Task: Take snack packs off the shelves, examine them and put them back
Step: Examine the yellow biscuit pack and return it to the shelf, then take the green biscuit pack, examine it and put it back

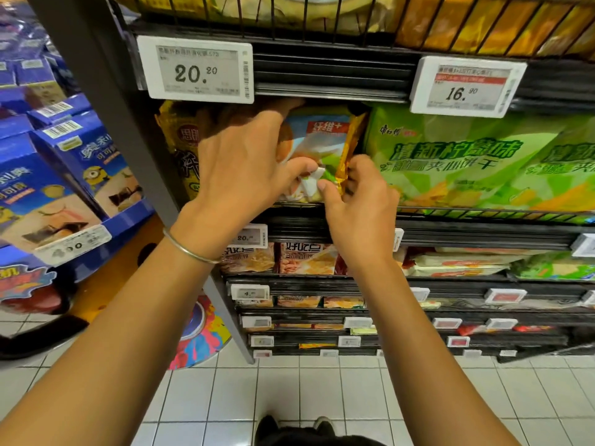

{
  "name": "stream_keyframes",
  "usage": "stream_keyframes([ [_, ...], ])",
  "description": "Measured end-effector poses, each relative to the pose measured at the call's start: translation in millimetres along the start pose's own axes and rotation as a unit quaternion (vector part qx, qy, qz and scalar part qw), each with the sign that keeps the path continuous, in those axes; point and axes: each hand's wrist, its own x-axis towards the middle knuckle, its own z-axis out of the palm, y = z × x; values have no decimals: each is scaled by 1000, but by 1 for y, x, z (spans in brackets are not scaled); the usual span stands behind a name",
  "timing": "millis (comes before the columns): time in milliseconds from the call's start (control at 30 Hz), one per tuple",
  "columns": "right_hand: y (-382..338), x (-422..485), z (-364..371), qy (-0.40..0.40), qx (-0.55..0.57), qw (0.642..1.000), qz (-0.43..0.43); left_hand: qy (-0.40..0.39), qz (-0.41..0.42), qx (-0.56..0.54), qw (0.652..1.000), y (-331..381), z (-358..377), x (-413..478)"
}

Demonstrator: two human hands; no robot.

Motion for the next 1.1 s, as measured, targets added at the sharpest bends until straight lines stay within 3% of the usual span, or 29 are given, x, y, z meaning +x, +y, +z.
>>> stream_keyframes([
  [333, 5, 8, -15, -72, -32, 997, 24, 12, 4, 19, 1000, 14, 3, -3],
  [633, 0, 17, 2, -114, 102, 986, 70, -52, -37, 17, 998, -4, 2, 8],
  [833, 8, 23, -17, -167, -65, 983, 50, -9, 6, 51, 999, 14, 4, 0],
  [967, 6, 10, -21, -134, -70, 987, 47, 18, 42, 70, 997, 23, 6, -4],
  [1100, 1, 1, -39, -29, 6, 1000, 3, 1, 56, 76, 996, 23, 4, -4],
])
